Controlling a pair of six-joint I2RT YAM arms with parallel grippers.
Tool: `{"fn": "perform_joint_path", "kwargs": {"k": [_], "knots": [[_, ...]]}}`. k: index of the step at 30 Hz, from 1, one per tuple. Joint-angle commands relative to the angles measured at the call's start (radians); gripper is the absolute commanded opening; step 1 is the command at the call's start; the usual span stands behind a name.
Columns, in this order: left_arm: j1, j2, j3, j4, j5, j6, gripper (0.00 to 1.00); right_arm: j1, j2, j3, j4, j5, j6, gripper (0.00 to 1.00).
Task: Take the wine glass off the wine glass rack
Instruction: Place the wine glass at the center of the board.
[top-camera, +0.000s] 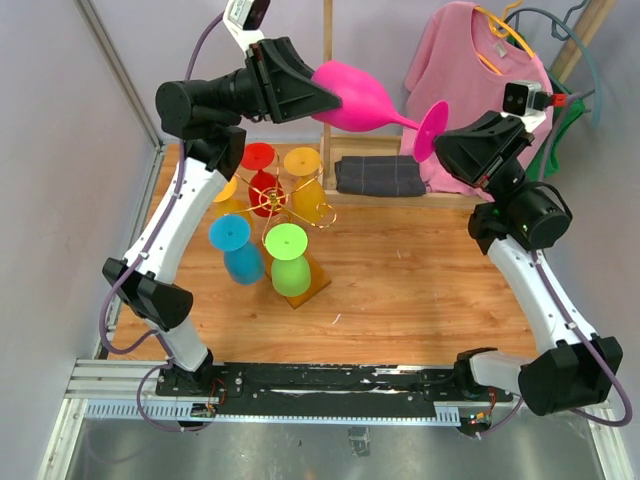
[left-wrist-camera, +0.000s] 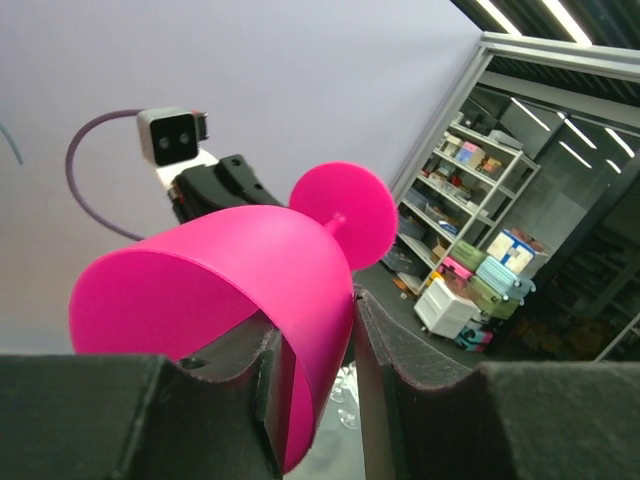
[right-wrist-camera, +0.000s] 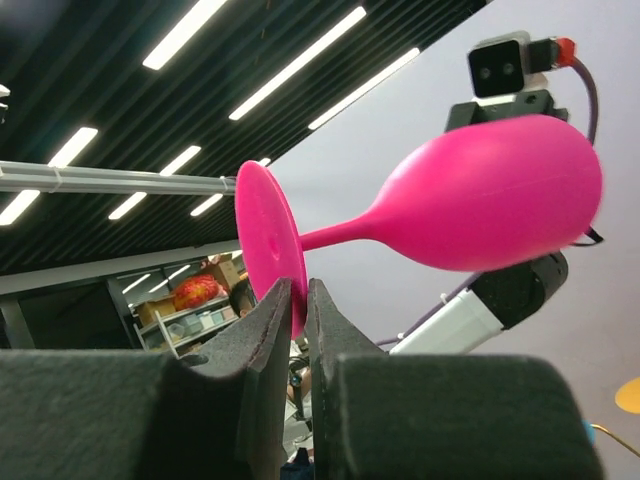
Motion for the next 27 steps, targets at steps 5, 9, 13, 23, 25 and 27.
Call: {"fn": "perform_joint_path", "kwargs": {"k": [5,9,13,23,25,27], "knots": [[-0.01,-0.066,-0.009,0.113,-0.013,-0.047,0.1,0.011,0.056,-0.033,0.113,-0.014,0.024,0.47],[-0.003,-0.078,-0.008,0.12,-0.008,-0.047,0.0,-0.015,0.055,-0.032,0.115,-0.025,0.022,0.68],[0.032,-0.084,-0.002,0.12,-0.01,-0.046,0.0,-0.082,0.019,-0.065,0.113,-0.064,0.047,0.73],[0.277,-0.008,0.129,-0.05,0.128,0.112,0.0,-0.289,-0.15,-0.069,-0.358,-0.375,-0.167,0.77],[0.335,-0.014,0.132,-0.088,0.169,0.148,0.0,-0.289,-0.182,-0.044,-0.554,-0.411,-0.294,0.77],[0.408,-0.027,0.132,-0.149,0.189,0.189,0.0,-0.289,-0.203,-0.021,-0.685,-0.432,-0.396,0.79]]}}
